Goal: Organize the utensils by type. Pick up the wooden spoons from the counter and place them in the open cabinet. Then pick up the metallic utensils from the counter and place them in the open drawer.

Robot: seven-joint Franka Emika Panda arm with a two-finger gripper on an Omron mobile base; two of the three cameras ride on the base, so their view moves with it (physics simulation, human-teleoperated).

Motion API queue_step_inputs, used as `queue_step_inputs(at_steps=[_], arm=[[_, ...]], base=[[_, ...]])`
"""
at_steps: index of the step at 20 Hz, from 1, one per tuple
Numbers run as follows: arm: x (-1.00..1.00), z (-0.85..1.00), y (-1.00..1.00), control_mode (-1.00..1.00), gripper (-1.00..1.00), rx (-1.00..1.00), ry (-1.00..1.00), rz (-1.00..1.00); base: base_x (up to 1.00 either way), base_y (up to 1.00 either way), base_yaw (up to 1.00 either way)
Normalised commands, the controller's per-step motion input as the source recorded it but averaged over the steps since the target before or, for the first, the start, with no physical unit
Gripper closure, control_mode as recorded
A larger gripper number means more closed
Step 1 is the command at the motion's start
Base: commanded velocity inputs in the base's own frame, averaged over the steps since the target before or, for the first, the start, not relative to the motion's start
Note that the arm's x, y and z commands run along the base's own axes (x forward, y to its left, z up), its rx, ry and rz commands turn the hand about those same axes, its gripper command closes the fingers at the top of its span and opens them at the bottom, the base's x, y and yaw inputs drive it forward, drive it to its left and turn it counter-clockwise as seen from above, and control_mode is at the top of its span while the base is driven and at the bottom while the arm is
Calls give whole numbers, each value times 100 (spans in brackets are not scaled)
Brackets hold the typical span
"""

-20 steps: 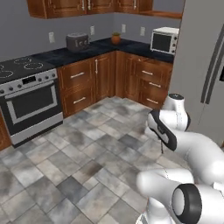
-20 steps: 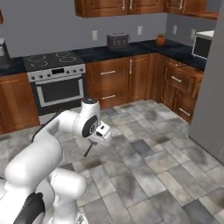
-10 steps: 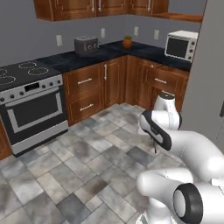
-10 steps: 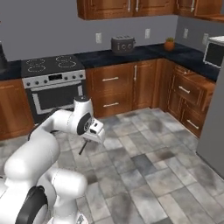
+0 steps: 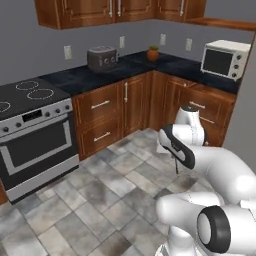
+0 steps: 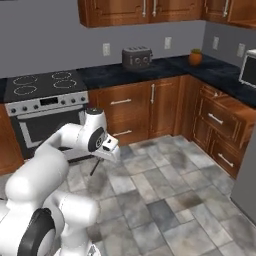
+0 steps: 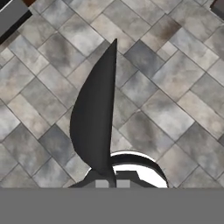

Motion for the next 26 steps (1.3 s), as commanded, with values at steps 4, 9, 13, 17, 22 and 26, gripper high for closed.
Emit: queue_step_inputs(at_steps=[4,9,13,17,22,26], arm=[[0,0,0,100,100,0,0,0],[0,0,0,100,100,0,0,0],[0,0,0,100,100,0,0,0],[0,0,0,100,100,0,0,0],[0,0,0,100,100,0,0,0],[0,0,0,100,100,0,0,0]], base=[[97,-13,-2],[86,-12,-17],[77,-3,-32],[78,0,-36],[81,9,-40],[79,26,-51]])
